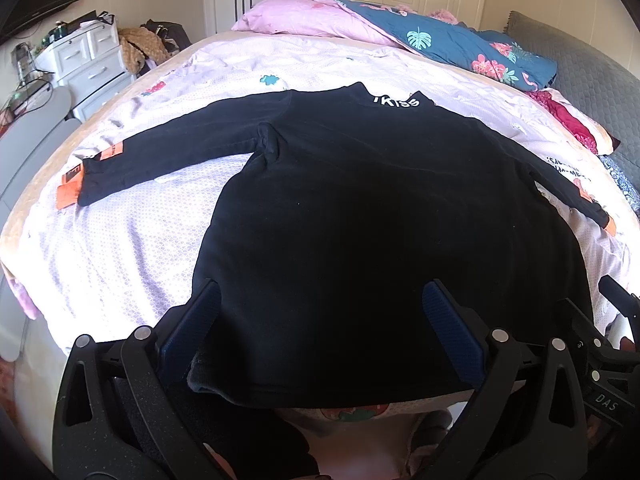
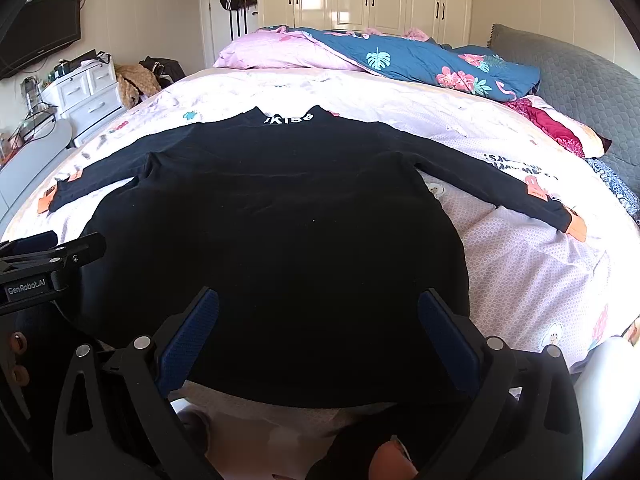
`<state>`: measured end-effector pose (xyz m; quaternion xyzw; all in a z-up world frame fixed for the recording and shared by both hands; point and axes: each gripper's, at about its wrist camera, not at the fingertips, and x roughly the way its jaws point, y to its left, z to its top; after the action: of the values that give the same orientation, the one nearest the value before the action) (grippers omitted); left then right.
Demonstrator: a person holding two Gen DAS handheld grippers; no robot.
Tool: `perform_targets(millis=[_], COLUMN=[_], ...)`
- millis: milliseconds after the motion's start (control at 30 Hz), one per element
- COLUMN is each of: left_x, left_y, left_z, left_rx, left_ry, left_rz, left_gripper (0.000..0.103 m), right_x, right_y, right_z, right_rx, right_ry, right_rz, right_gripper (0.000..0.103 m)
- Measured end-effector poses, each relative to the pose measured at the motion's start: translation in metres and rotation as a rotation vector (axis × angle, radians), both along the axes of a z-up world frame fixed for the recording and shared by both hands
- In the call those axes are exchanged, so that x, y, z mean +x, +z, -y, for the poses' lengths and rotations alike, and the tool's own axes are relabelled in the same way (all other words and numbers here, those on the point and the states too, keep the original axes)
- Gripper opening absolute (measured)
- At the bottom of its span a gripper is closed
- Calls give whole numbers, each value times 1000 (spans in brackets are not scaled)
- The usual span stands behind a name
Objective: Fold small clothes
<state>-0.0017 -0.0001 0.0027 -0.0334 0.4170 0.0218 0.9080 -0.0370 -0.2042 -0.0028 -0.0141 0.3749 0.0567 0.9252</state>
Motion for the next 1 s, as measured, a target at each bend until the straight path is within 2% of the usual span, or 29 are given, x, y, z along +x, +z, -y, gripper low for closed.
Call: perform_targets(millis=[1000], left_x=[2], left_y=[-1], left_z=[1], left_rx=[-7], left_ry=[-5], left_rz=[-3], left_gripper=[95], right_x=[-2], right_y=[2], right_z=[1], right_rx=[-1], right_ry=[-6], right_rz=[4], right_gripper=[99])
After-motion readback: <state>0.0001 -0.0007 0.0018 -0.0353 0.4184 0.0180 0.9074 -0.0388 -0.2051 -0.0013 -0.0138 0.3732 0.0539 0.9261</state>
